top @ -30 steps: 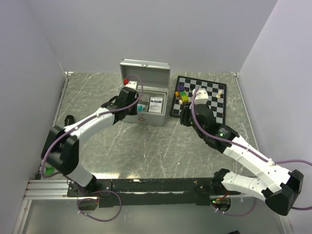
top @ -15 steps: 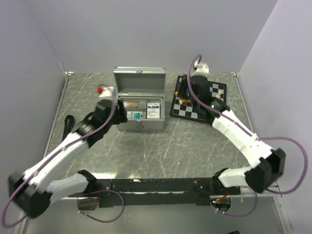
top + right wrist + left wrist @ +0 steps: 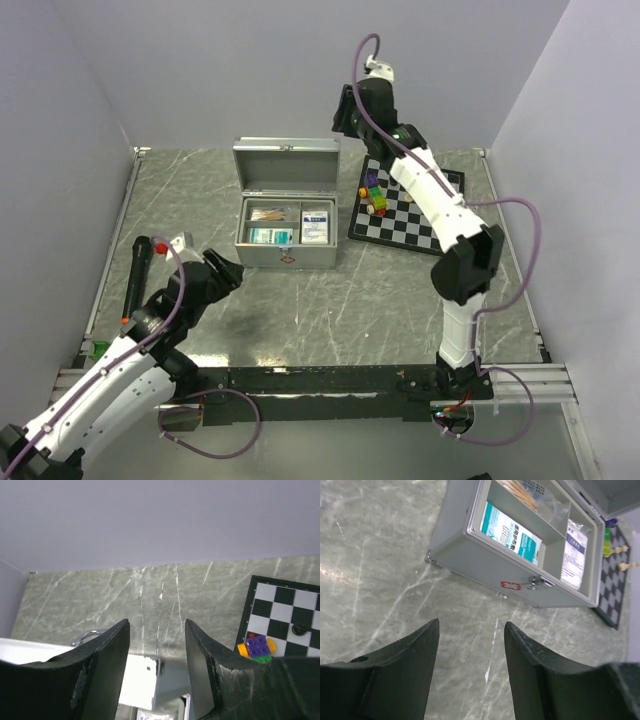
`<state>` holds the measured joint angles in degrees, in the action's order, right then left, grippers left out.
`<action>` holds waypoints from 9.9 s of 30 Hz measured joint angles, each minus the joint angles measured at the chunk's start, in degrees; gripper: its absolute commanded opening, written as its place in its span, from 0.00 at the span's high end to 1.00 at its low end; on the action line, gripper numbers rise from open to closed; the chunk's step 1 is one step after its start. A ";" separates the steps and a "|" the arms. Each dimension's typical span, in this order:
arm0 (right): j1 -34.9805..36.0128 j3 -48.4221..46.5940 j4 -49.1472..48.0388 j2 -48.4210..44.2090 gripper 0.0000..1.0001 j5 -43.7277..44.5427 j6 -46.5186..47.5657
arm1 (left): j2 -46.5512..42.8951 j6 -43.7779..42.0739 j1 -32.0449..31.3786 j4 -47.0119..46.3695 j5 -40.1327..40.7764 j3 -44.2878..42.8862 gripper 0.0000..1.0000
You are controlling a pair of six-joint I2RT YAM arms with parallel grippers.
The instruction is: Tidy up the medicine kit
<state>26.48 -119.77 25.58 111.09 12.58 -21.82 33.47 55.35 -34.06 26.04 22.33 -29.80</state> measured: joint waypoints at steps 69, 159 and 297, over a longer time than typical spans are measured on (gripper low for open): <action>3.74 55.65 -16.48 -29.57 0.23 -23.50 -3.06 | 5.77 -1.11 6.88 -8.24 -3.15 -5.97 0.20; -0.87 36.00 -18.99 -2.86 0.17 -31.76 -11.34 | 42.88 -3.65 7.34 -85.68 -38.05 18.71 0.14; -0.31 40.68 -19.91 -6.34 0.14 -32.94 -11.93 | 11.32 -5.99 6.71 -64.04 -30.27 15.89 0.10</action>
<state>26.17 -79.09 5.67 104.75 -20.36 -33.76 44.80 49.36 -27.35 -38.00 -7.94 -13.91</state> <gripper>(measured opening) 0.854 0.852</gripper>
